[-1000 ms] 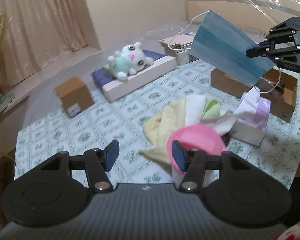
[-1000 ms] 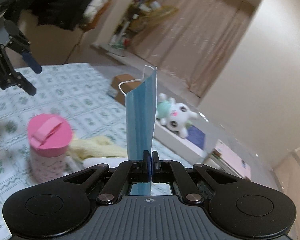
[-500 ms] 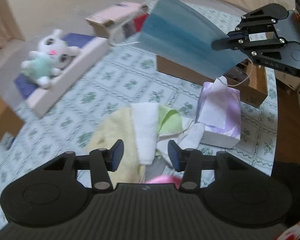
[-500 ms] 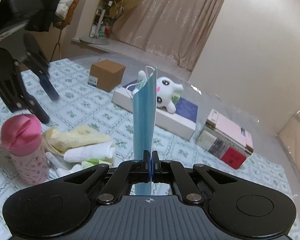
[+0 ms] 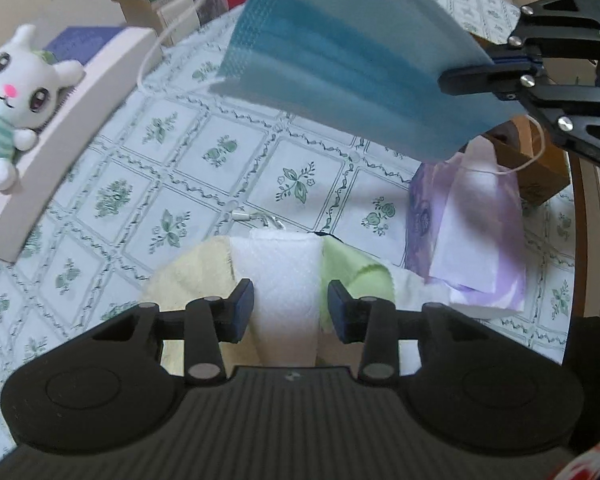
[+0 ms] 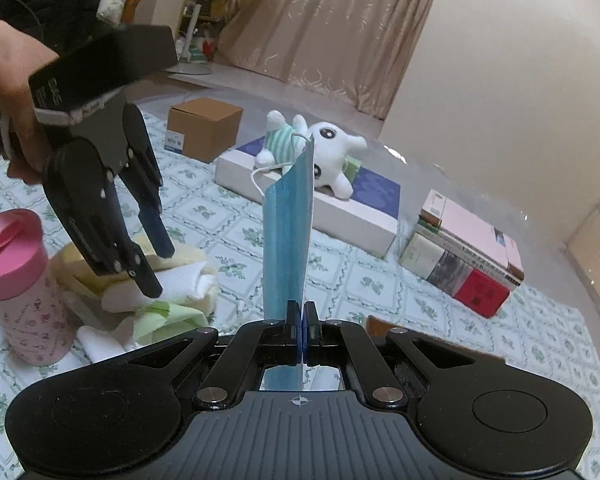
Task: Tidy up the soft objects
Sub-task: 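Grasp the white towel with the left gripper while the right gripper holds the mask raised, then lower the white towel into the box and release while the right gripper lowers the mask there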
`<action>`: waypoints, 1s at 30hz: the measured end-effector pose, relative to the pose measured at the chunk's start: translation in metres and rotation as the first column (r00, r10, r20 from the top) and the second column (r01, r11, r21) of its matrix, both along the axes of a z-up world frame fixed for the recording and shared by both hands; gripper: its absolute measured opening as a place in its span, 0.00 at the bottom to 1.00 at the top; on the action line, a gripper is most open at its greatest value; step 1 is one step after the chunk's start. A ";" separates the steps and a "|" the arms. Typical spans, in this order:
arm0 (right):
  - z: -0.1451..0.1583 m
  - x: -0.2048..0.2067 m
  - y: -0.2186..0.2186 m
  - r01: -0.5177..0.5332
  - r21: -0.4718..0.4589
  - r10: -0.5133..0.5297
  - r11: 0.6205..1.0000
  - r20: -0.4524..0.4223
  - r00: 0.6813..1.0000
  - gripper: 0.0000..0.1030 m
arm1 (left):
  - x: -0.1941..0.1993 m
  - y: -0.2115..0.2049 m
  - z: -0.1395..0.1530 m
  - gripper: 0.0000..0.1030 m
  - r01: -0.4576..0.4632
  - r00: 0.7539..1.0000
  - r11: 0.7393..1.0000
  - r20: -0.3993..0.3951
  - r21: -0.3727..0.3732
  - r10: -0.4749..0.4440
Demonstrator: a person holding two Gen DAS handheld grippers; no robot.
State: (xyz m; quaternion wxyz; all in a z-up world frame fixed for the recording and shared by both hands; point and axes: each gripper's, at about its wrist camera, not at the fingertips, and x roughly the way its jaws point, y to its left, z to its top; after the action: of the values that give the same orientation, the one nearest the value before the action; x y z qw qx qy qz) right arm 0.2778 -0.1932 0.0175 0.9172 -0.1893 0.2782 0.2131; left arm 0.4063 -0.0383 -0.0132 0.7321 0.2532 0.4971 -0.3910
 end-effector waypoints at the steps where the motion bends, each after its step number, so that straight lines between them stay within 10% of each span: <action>1: -0.002 0.001 -0.002 0.004 0.002 -0.004 1.000 -0.004 1.000 0.00 | 0.002 -0.002 -0.004 0.35 0.004 1.000 1.000 -0.006 0.007 -0.004; 14: -0.007 0.001 -0.013 0.030 0.025 -0.030 0.999 -0.017 0.999 0.00 | 0.006 -0.004 -0.010 0.20 -0.075 0.997 0.997 0.007 0.038 0.074; 30: 0.054 -0.038 -0.079 0.172 0.159 -0.172 0.972 -0.018 0.985 0.01 | -0.039 -0.028 0.105 0.20 -0.307 0.947 0.915 0.006 -0.263 0.320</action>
State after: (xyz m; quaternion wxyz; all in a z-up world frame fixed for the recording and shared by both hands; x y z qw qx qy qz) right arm 0.2395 -0.2726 0.0720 0.9439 -0.0895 0.2776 0.1550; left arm 0.3671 -0.0668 0.0918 0.8238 0.0820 0.4580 -0.3237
